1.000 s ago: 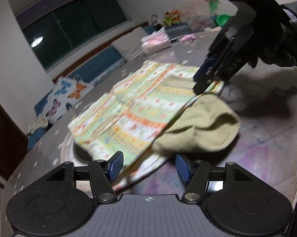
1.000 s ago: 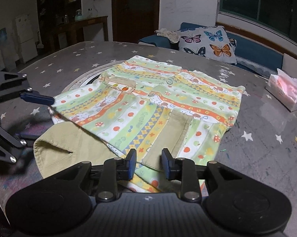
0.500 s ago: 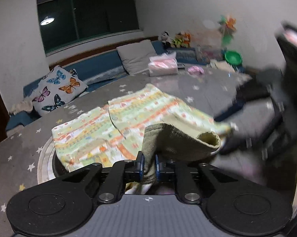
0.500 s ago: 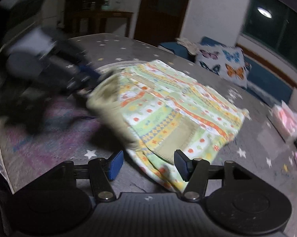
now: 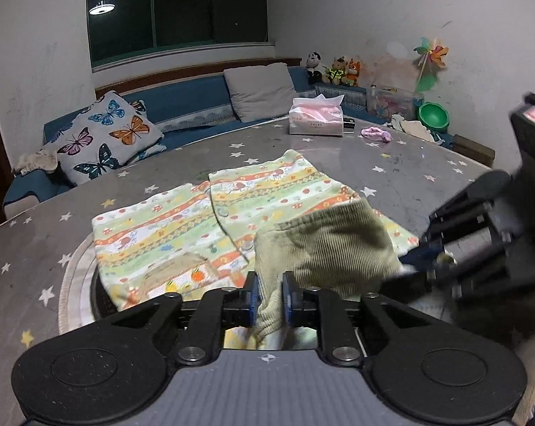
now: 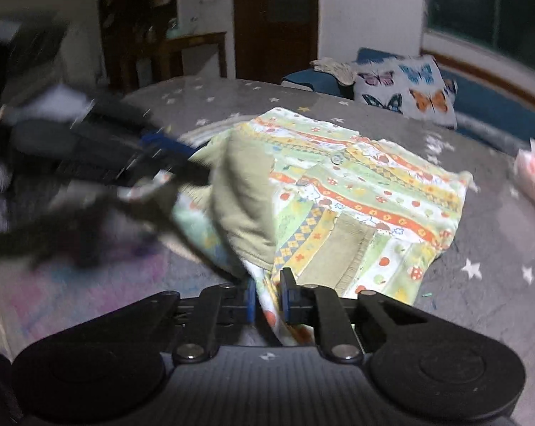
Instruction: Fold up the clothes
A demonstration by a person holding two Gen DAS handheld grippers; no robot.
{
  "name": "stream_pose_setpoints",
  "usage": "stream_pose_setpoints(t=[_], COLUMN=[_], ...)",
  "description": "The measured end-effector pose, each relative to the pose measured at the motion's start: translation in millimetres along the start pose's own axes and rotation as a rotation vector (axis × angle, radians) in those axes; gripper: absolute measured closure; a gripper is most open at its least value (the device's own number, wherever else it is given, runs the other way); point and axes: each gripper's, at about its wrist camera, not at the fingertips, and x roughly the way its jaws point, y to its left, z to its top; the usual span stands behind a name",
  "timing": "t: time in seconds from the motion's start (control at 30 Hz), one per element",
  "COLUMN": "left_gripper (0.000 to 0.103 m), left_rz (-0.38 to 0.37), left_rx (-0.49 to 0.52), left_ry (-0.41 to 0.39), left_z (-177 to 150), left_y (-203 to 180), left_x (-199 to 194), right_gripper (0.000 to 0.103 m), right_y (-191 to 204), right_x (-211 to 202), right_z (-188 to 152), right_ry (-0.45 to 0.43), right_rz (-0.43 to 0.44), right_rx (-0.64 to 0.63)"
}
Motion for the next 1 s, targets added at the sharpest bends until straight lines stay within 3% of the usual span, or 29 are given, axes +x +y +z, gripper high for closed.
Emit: stream_pose_setpoints(t=[0.1, 0.17, 0.23, 0.4, 0.6, 0.67, 0.73, 0.8, 1.0], left_gripper=[0.063, 0.062, 0.054, 0.046, 0.046, 0.055, 0.081, 0.094, 0.098], left_rz=[0.021, 0.033, 0.046, 0.099, 0.168, 0.189, 0.193, 0.193, 0.170], left_rx=[0.019, 0.032, 0.049, 0.137, 0.240, 0.262, 0.270, 0.268, 0.255], left_ry=[-0.010, -0.008, -0.003, 0.020, 0.034, 0.041, 0.055, 0.051, -0.007], left_z=[-11, -19, -28, -48, -60, -62, -64, -64, -56], left_y=[0, 0, -2, -11, -16, -12, -8, -6, -14], left_x=[-17, -28, -36, -45, -35, -29, -26, -29, -63], right_gripper=[0.094, 0.094, 0.095, 0.095, 0.095, 0.095, 0.096, 0.099, 0.100], right_y=[-10, -15, -17, -18, -17, -15, -13, -10, 4], right_x=[-3, -5, -7, -9, -8, -8, -11, -15, -46], right_z=[6, 11, 15, 23, 25, 24, 22, 20, 13], right_ry=[-0.005, -0.015, -0.025, -0.048, -0.062, -0.069, -0.082, -0.099, -0.136], right_rz=[0.029, 0.046, 0.050, 0.042, 0.023, 0.013, 0.006, -0.003, -0.002], right_rx=[0.074, 0.122, 0.138, 0.149, 0.155, 0.154, 0.155, 0.150, 0.132])
